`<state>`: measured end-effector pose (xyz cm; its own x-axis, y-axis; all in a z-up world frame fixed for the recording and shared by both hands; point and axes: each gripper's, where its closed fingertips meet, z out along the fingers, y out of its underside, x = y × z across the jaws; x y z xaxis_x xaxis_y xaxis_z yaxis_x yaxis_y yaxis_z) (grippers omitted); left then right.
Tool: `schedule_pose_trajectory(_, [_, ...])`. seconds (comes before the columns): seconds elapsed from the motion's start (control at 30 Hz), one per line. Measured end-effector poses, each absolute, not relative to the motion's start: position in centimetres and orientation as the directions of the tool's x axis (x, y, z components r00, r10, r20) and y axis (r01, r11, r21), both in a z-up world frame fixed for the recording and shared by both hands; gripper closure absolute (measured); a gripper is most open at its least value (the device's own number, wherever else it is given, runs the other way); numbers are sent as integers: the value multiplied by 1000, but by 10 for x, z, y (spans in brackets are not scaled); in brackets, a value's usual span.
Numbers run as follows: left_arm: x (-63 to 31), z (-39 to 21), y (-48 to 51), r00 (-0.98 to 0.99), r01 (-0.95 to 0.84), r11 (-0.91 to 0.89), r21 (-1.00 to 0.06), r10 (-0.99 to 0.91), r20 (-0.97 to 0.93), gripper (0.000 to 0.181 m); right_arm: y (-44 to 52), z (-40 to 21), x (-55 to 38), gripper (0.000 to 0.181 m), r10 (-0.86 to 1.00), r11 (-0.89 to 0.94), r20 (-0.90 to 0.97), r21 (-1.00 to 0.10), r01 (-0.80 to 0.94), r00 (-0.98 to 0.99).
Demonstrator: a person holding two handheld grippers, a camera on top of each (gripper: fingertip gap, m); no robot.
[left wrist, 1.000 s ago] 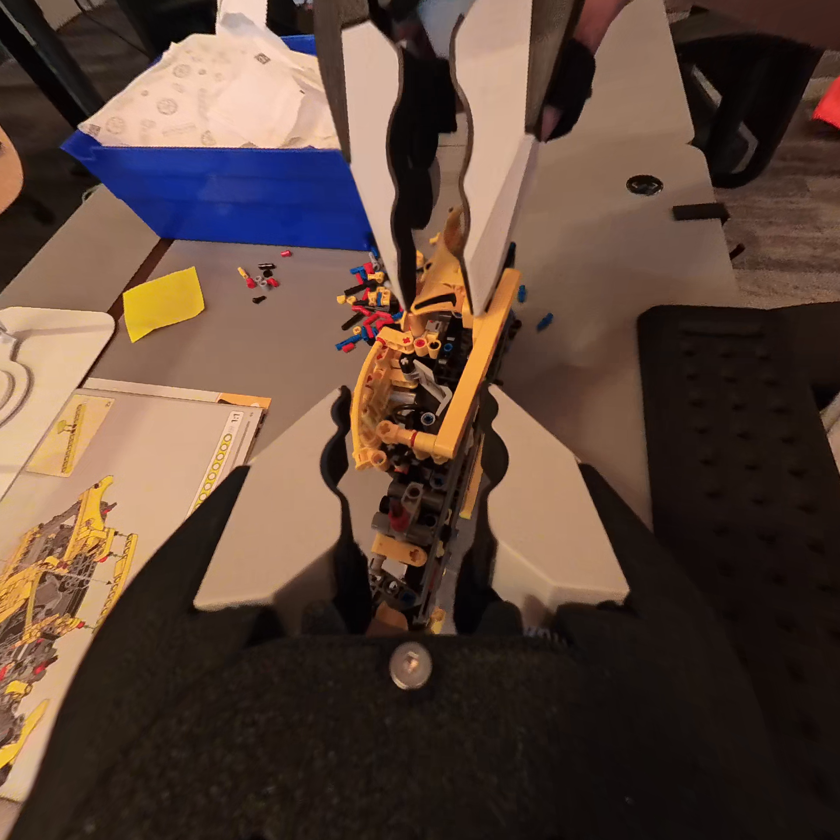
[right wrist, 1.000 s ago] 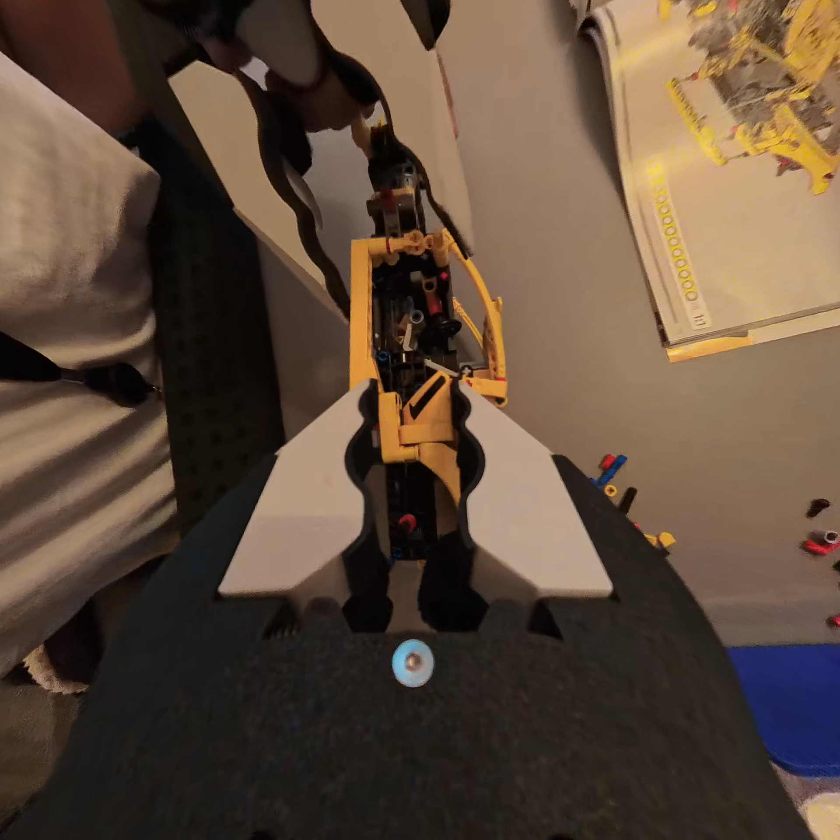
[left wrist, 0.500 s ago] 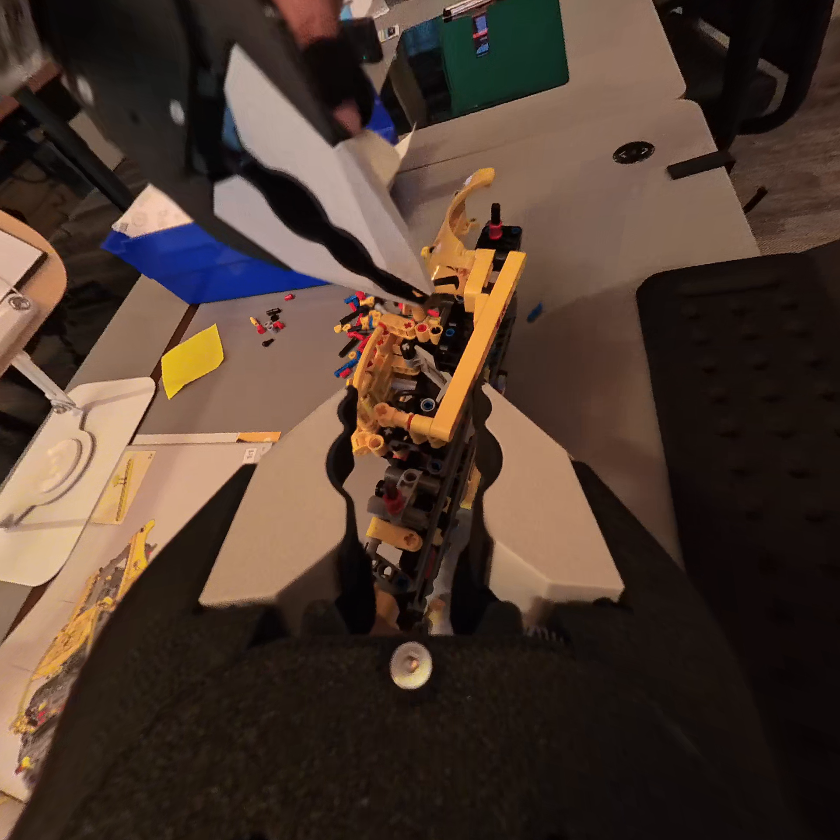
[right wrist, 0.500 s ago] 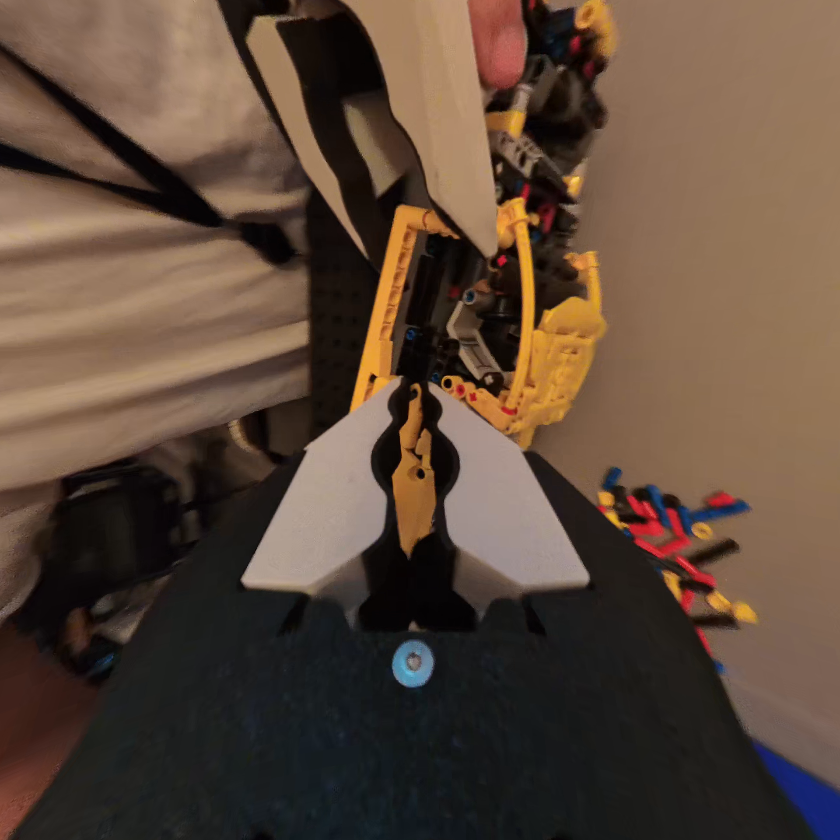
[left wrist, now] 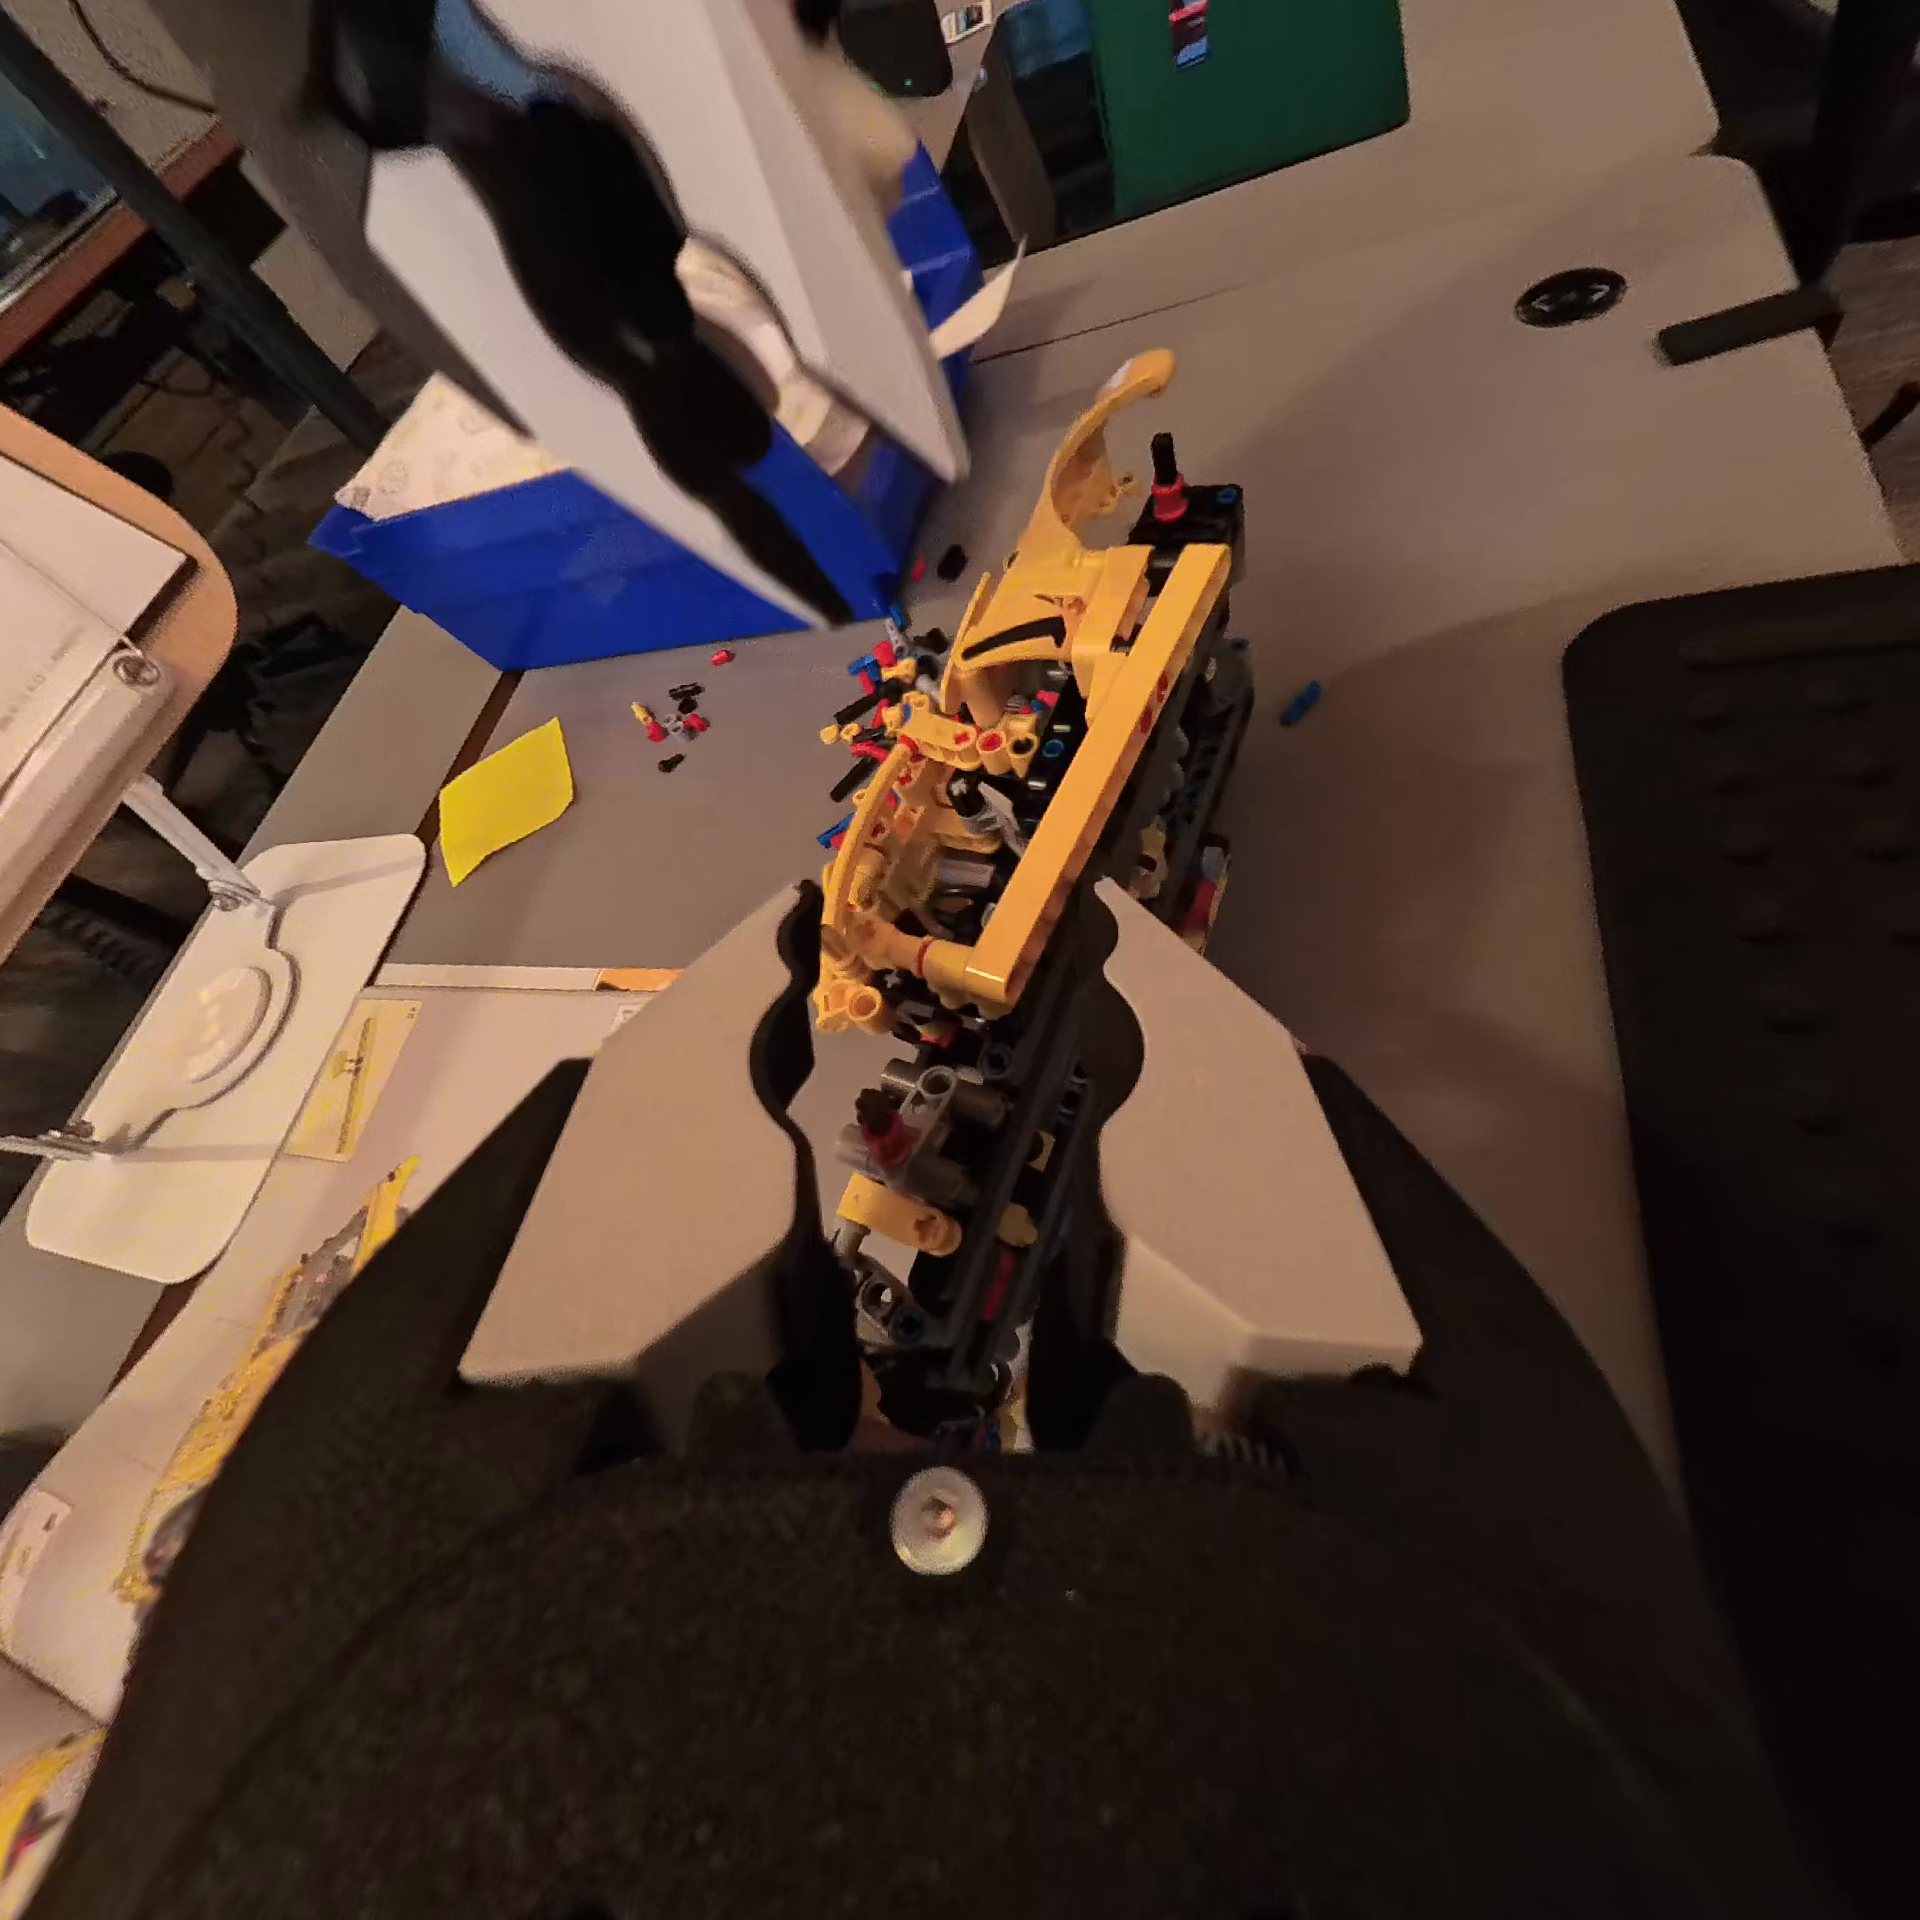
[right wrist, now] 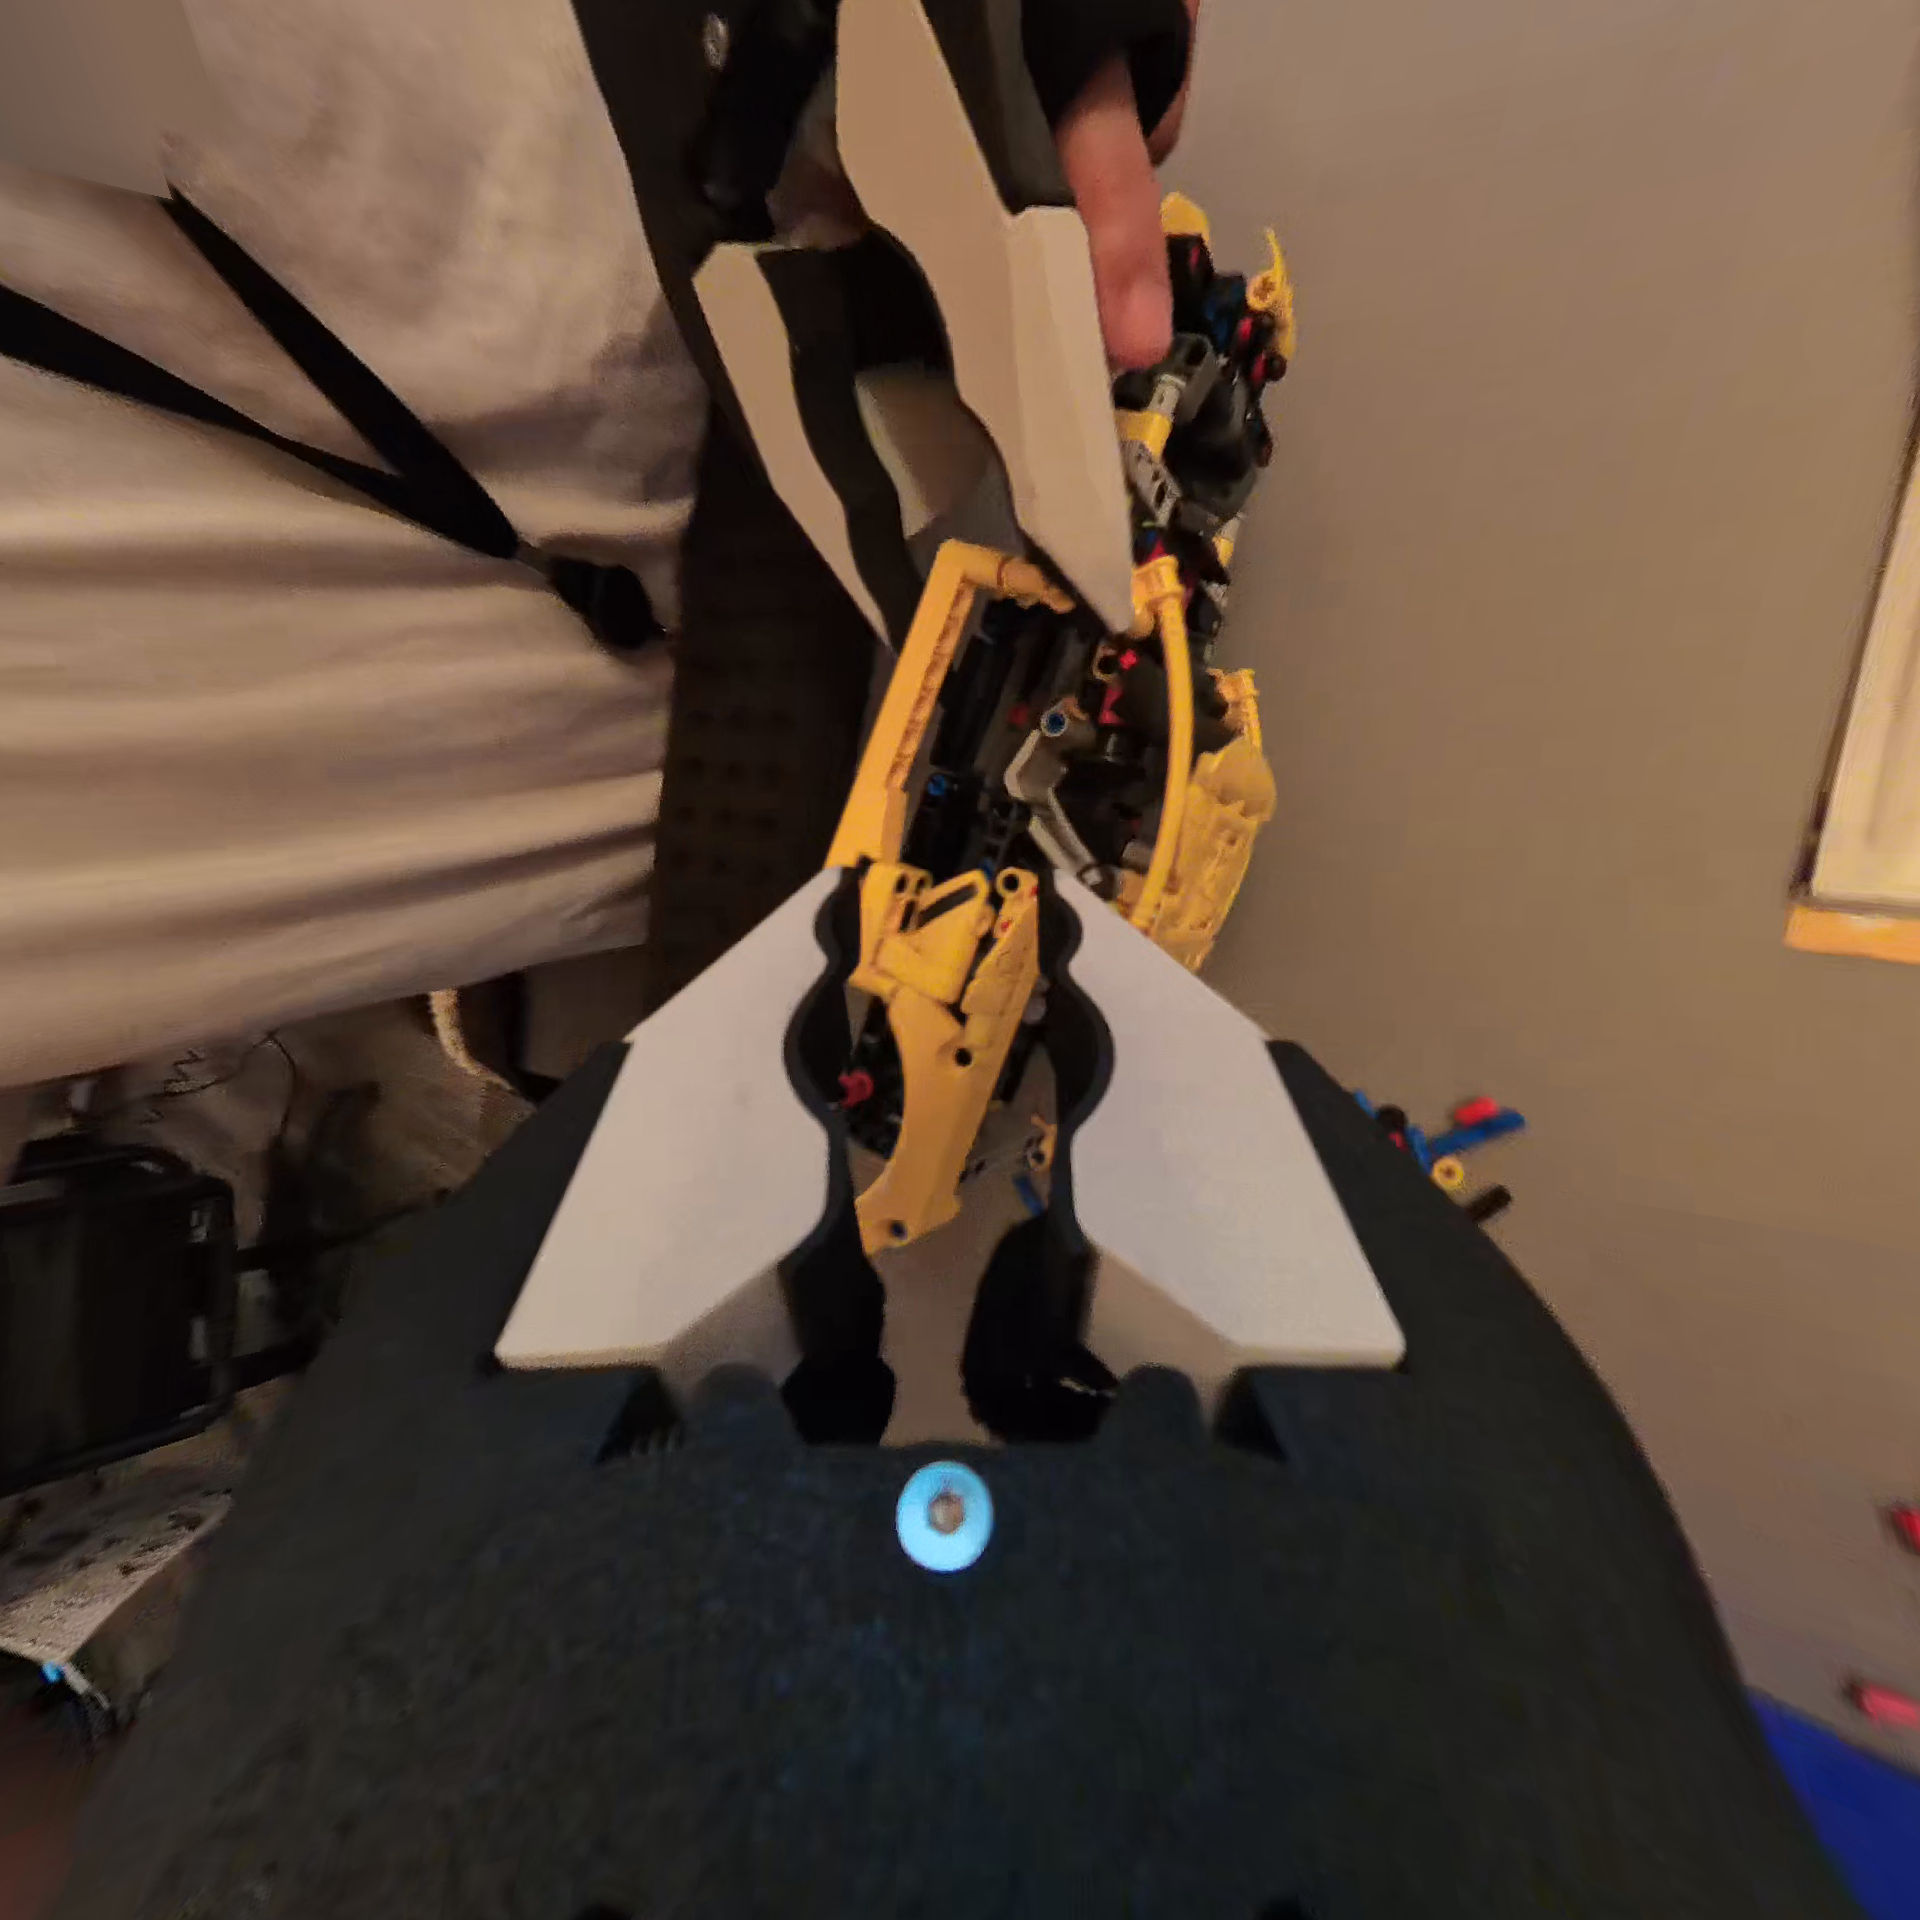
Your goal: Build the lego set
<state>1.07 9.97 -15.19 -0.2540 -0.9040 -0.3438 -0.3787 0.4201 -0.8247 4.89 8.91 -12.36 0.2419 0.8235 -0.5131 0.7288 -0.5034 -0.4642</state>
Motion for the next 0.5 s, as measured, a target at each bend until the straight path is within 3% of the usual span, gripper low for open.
schedule_pose_trajectory(0.13, [14, -152, 105, -234, -389, 363, -847, -928, -291, 132, 94, -102, 50, 138, 817, -570, -459, -556, 604, 349])
schedule_pose_trajectory(0.27, [17, -151, 108, -226, -390, 336, -857, -938, -264, 132, 80, -123, 60, 134, 810, -545, -191, -594, 591, 555])
schedule_pose_trajectory(0.5, [17, -150, 104, -218, -385, 386, -838, -921, -323, 135, 50, -126, 44, 140, 635, -501, 70, -720, 480, 769])
